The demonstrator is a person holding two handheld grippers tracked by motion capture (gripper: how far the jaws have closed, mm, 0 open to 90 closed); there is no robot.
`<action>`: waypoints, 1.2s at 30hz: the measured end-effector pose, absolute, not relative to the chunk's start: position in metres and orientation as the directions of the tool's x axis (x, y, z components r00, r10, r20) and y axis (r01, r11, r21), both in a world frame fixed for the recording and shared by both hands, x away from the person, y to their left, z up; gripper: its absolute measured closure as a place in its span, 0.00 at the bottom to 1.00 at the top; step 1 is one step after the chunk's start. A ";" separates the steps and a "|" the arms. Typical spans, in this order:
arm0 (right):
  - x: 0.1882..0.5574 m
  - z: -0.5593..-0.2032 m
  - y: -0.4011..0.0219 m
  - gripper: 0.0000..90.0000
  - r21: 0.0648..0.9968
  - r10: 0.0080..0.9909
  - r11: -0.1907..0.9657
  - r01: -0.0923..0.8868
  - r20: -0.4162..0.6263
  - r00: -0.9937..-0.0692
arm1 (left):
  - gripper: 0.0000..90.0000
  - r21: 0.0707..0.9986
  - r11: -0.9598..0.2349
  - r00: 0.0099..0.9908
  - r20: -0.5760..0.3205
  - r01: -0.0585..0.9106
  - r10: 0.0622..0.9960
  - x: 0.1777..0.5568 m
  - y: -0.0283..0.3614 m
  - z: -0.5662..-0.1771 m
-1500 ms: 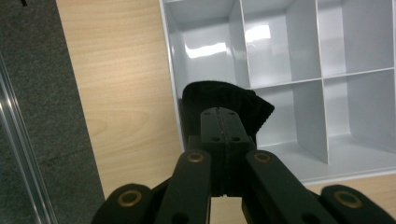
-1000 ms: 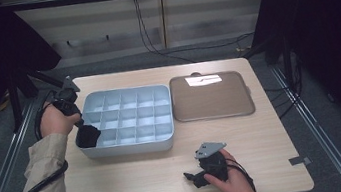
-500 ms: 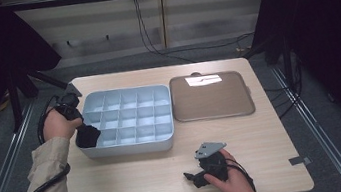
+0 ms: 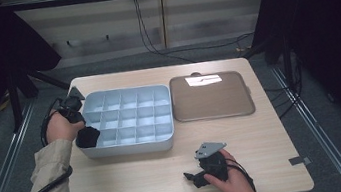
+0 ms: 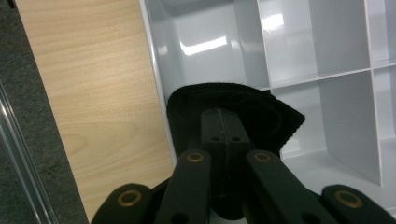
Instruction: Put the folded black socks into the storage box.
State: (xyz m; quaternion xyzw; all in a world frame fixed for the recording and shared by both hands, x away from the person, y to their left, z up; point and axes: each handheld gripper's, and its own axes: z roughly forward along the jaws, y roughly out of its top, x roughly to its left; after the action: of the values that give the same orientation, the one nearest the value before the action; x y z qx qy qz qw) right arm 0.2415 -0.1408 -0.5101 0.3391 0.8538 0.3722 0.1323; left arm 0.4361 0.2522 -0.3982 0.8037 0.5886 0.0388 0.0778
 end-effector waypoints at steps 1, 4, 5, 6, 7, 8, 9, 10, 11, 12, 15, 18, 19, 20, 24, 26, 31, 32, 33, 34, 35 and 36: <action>0.242 -0.510 -0.141 0.15 0.725 0.678 0.493 0.481 0.027 -0.735 | 1.00 0.168 -0.297 0.305 -0.029 0.940 0.952 0.436 0.252 -0.399; 0.242 -0.510 -0.141 0.15 0.725 0.678 0.493 0.481 0.027 -0.735 | 1.00 0.164 -0.296 0.304 -0.029 0.941 0.952 0.435 0.252 -0.401; 0.242 -0.510 -0.141 0.15 0.725 0.678 0.493 0.481 0.027 -0.735 | 1.00 0.163 -0.296 0.305 -0.034 0.941 0.952 0.435 0.252 -0.401; 0.242 -0.510 -0.141 0.15 0.725 0.678 0.493 0.481 0.027 -0.735 | 1.00 0.163 -0.296 0.305 -0.034 0.941 0.952 0.435 0.252 -0.401; 0.242 -0.510 -0.141 0.15 0.727 0.678 0.494 0.477 0.022 -0.735 | 1.00 0.164 -0.297 0.306 -0.032 0.941 0.951 0.434 0.253 -0.403; 0.242 -0.510 -0.141 0.15 0.725 0.678 0.493 0.481 0.027 -0.735 | 1.00 0.167 -0.296 0.306 -0.031 0.940 0.952 0.434 0.252 -0.404; 0.242 -0.510 -0.141 0.15 0.725 0.678 0.493 0.481 0.027 -0.735 | 1.00 0.160 -0.302 0.310 -0.031 0.940 0.950 0.434 0.252 -0.405; 0.242 -0.510 -0.141 0.15 0.725 0.678 0.493 0.481 0.027 -0.735 | 1.00 0.159 -0.300 0.309 -0.033 0.941 0.951 0.433 0.252 -0.406; 0.242 -0.510 -0.141 0.15 0.725 0.678 0.493 0.481 0.027 -0.735 | 1.00 0.159 -0.300 0.309 -0.033 0.941 0.951 0.433 0.252 -0.406; 0.241 -0.510 -0.141 0.15 0.725 0.678 0.493 0.481 0.027 -0.735 | 1.00 0.152 -0.306 0.315 -0.033 0.940 0.949 0.433 0.253 -0.408; 0.242 -0.510 -0.141 0.15 0.727 0.678 0.494 0.477 0.021 -0.735 | 1.00 0.149 -0.304 0.312 -0.037 0.941 0.949 0.432 0.254 -0.413; 0.241 -0.510 -0.141 0.15 0.724 0.678 0.492 0.484 0.030 -0.735 | 1.00 0.144 -0.311 0.319 -0.037 0.939 0.947 0.431 0.254 -0.419; 0.242 -0.510 -0.141 0.15 0.725 0.678 0.493 0.481 0.027 -0.735 | 1.00 0.143 -0.312 0.320 -0.034 0.939 0.947 0.431 0.253 -0.421; 0.242 -0.510 -0.141 0.15 0.725 0.678 0.493 0.481 0.027 -0.735 | 1.00 0.143 -0.312 0.320 -0.034 0.939 0.947 0.431 0.253 -0.421; 0.242 -0.510 -0.141 0.15 0.726 0.676 0.495 0.478 0.024 -0.736 | 1.00 0.145 -0.309 0.316 -0.030 0.940 0.948 0.431 0.252 -0.425; 0.242 -0.510 -0.141 0.15 0.726 0.676 0.494 0.478 0.024 -0.736 | 1.00 0.145 -0.308 0.316 -0.035 0.940 0.948 0.431 0.253 -0.426; 0.242 -0.510 -0.141 0.15 0.726 0.676 0.495 0.478 0.024 -0.736 | 1.00 0.161 -0.298 0.307 -0.036 0.941 0.951 0.429 0.252 -0.431; 0.242 -0.510 -0.141 0.15 0.726 0.677 0.493 0.480 0.026 -0.735 | 1.00 0.163 -0.297 0.307 -0.037 0.941 0.951 0.429 0.252 -0.432; 0.242 -0.510 -0.141 0.15 0.726 0.677 0.493 0.480 0.026 -0.735 | 1.00 0.165 -0.292 0.302 -0.040 0.942 0.952 0.428 0.253 -0.433; 0.241 -0.510 -0.141 0.15 0.726 0.677 0.493 0.480 0.026 -0.735 | 1.00 0.166 -0.292 0.303 -0.041 0.942 0.952 0.428 0.253 -0.433; 0.241 -0.510 -0.141 0.15 0.724 0.678 0.492 0.483 0.029 -0.735 | 1.00 0.167 -0.293 0.303 -0.043 0.942 0.952 0.428 0.253 -0.433; 0.241 -0.510 -0.140 0.15 0.725 0.677 0.493 0.482 0.029 -0.735 | 1.00 0.167 -0.293 0.303 -0.043 0.942 0.952 0.428 0.253 -0.433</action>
State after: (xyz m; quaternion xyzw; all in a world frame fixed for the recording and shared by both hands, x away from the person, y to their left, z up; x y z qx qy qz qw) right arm 0.2414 -0.1405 -0.5103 0.3394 0.8539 0.3721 0.1312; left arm 0.4283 0.2534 -0.4328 0.8033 0.5893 0.0322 0.0803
